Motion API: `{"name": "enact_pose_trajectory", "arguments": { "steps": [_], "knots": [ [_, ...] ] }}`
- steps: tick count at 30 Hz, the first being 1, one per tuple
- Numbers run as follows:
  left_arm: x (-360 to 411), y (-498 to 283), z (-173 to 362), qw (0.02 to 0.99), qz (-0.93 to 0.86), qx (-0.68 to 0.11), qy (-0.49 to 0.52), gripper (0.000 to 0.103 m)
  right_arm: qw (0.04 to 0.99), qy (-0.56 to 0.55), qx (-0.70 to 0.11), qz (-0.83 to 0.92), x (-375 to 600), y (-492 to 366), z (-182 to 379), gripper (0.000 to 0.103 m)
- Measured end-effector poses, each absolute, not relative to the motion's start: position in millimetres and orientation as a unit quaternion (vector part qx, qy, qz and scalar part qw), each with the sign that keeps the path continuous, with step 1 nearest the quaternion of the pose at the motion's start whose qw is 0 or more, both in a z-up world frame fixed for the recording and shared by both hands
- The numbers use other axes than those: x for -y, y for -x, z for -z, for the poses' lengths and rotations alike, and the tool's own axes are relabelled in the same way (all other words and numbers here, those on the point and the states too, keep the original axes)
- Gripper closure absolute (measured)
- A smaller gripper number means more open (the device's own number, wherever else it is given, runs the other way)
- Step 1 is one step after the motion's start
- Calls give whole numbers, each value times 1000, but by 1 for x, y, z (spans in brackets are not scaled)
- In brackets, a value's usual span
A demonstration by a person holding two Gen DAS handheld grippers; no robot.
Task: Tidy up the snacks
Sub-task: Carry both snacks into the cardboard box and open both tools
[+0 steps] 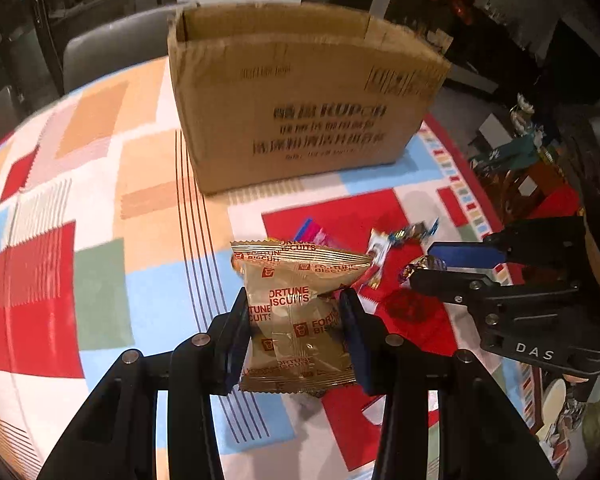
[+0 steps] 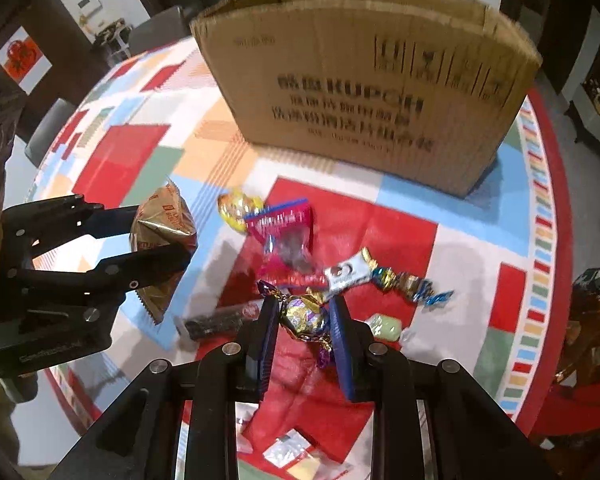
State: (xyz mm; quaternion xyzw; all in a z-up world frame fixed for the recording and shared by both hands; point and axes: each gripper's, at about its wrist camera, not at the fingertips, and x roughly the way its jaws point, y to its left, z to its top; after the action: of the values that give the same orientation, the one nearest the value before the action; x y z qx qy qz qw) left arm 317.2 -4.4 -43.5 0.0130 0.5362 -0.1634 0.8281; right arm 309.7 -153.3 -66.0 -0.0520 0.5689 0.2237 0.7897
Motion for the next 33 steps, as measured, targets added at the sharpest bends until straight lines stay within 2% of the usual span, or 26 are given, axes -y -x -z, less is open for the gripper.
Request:
{"name": "enact_pose_trajectory", "arguments": {
  "steps": [22,33],
  "knots": [
    [20,-373,-56,878,161,-450,-37,60,855,14,-478,-199,177,-359,-37,76],
    [26,-418,-72,903,152,-401,-32,60,883,9,-429,-191,179,-393,-59,76]
  ]
}}
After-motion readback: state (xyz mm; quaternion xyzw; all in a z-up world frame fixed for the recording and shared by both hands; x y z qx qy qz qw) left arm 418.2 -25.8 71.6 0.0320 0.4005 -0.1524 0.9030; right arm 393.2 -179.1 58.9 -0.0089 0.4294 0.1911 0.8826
